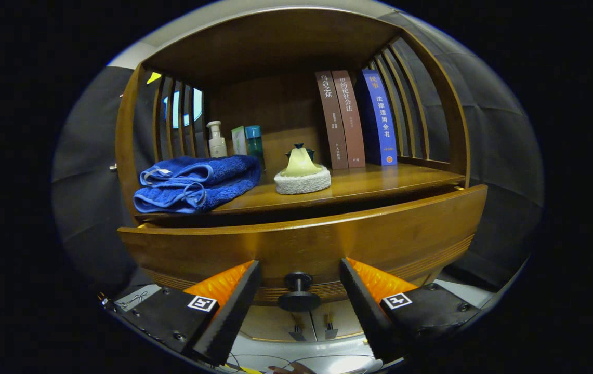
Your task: Pull open the drawer, take out the items inside it, and place them on the countertop above the cabinet.
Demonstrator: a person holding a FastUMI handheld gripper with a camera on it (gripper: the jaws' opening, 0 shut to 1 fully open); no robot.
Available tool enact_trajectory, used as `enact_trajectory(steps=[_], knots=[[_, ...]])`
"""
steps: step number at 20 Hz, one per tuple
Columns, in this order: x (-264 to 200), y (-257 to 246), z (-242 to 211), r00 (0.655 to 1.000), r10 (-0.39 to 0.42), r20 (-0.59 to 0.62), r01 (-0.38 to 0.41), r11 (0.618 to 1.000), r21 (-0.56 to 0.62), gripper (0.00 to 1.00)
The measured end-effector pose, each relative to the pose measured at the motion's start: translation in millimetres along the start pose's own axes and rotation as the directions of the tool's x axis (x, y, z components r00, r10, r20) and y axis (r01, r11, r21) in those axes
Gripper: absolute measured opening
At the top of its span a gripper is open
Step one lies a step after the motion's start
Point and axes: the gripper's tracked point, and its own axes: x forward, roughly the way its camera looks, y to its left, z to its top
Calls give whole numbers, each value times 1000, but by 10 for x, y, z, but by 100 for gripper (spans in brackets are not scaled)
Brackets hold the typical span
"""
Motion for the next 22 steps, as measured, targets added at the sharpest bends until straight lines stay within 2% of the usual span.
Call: enact_trajectory(steps=[12, 18, 22], knots=[[272, -22, -20, 999, -14, -32, 13, 999, -31, 99], [268, -27, -75, 998, -6, -64, 6, 1000, 4, 99], [52, -15, 106, 999, -8, -33, 7, 999, -36, 99]])
